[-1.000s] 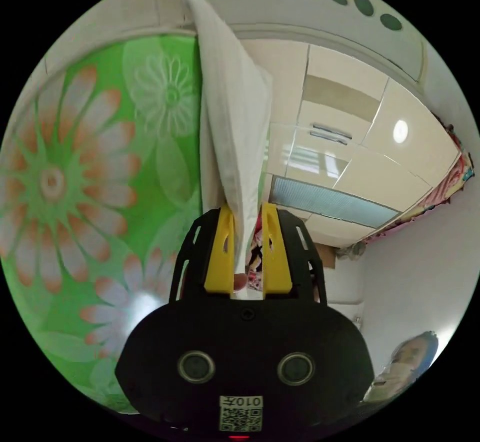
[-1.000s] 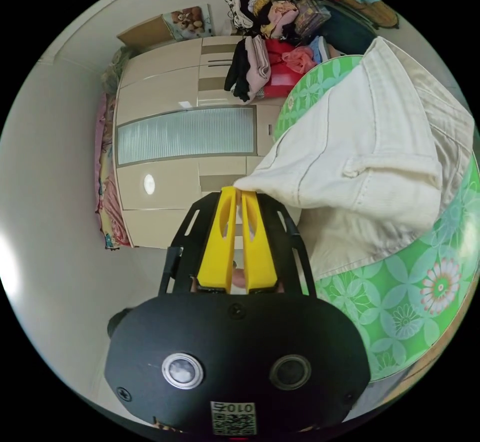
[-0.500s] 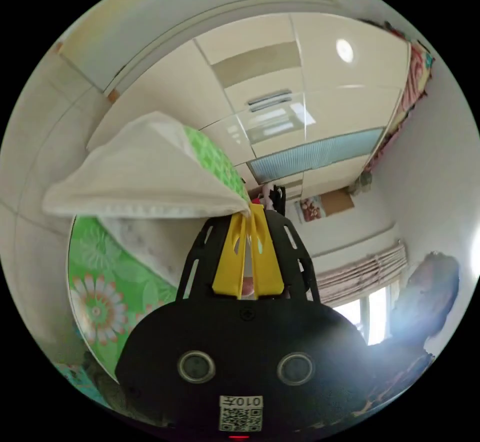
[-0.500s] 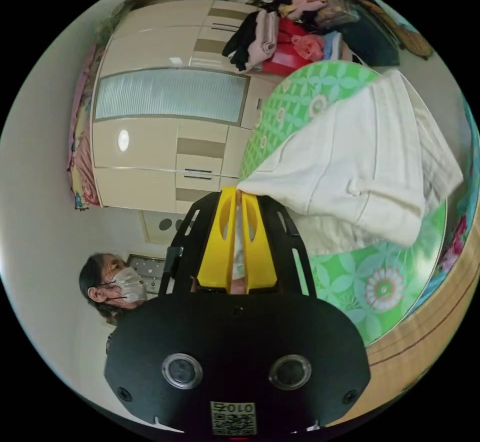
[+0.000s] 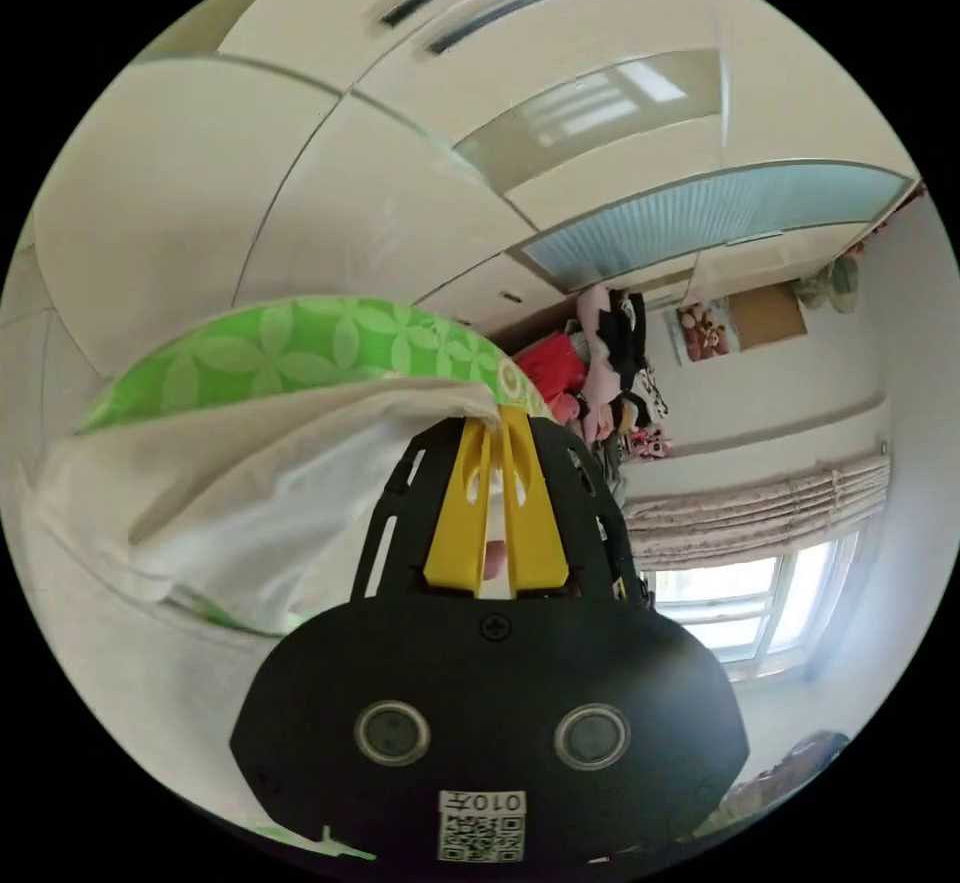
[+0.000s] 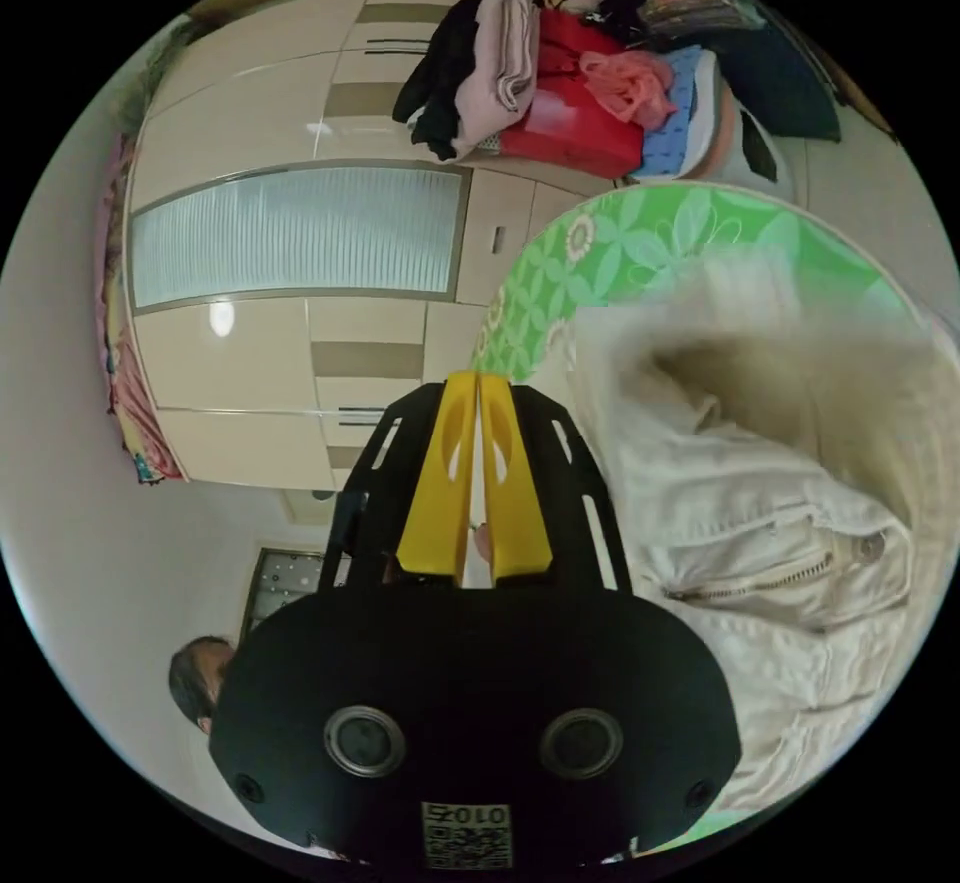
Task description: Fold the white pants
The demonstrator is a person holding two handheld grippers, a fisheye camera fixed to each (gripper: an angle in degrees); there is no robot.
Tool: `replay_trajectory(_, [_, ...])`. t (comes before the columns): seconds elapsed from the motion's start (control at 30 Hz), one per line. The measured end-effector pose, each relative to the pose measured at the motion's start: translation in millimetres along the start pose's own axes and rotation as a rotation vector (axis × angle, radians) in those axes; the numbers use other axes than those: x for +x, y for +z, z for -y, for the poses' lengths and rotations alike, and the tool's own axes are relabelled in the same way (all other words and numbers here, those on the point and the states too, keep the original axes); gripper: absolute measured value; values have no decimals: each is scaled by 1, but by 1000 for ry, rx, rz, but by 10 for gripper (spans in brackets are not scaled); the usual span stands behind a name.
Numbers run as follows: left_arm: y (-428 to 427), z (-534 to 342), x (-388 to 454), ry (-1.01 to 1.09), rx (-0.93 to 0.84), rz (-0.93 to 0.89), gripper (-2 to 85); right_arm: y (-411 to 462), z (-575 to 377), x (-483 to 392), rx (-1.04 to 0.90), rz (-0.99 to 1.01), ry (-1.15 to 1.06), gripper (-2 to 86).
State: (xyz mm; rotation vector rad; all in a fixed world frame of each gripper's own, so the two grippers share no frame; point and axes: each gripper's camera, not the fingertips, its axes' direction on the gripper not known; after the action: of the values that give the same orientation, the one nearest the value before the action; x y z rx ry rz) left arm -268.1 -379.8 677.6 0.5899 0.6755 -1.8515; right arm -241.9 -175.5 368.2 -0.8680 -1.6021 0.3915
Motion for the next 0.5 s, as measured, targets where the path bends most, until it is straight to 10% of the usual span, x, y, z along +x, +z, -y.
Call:
replay_trajectory(0.4, [9, 11, -67, -133, 106, -199, 4, -104, -184, 33, 47, -140, -25, 25])
replay_trajectory(0.5, [44, 36, -12, 79, -228, 254, 4, -142, -247, 43, 137, -159, 45, 26])
